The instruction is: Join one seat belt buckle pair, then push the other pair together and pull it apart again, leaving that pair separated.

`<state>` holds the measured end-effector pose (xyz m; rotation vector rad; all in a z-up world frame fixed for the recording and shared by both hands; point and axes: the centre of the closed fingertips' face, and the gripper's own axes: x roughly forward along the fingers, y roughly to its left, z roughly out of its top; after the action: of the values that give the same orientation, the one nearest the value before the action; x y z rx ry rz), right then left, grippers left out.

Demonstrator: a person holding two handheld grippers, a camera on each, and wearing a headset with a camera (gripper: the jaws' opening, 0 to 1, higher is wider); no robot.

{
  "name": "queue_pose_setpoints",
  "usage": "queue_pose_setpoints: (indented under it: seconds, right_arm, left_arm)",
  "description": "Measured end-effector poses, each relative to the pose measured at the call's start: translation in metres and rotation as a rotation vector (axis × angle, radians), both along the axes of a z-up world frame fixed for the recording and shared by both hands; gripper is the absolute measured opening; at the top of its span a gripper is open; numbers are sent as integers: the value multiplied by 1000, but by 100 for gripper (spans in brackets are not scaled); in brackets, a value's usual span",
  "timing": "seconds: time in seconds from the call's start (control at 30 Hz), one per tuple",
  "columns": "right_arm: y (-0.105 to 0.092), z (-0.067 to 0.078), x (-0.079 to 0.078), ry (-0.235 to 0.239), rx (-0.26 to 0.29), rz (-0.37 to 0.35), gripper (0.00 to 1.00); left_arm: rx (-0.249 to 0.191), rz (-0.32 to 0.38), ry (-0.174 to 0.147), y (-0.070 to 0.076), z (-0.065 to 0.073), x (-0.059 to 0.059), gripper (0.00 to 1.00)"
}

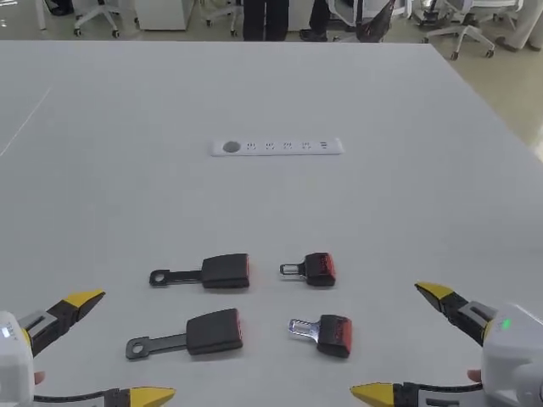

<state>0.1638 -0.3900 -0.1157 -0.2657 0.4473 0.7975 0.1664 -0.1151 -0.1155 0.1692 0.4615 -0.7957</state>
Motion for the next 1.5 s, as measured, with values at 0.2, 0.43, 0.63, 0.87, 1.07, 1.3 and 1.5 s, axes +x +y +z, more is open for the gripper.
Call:
queue_pose_setpoints:
  seconds: [0.2, 0.43, 0.63, 0.87, 1.07, 1.3, 1.5]
  right_arm:
    - [-1, 0, -1, -1, 3, -12, 98]
    - [0, 0, -6, 1, 1, -18, 97]
    - [-2, 1, -6, 0, -1, -21, 97]
    - [-1, 0, -5, 4, -5, -11, 97]
    - [-1, -1, -2, 7, -16, 1, 96]
    - [-2, -5, 2, 22, -41, 33, 94]
    - [-1, -8, 7, 16, -70, 61, 91]
  left_arm:
    - [-7, -7, 1, -3, 1, -2, 97]
    - [-10, -12, -4, -5, 2, -2, 97]
    - [-11, -13, -10, -6, 5, -2, 97]
    - [-9, -4, -5, -4, 5, -2, 96]
    - [10, -15, 16, -5, -1, -2, 95]
    - [33, -51, 33, -13, 1, -1, 93]
    - [70, -98, 41, -19, -2, 0, 91]
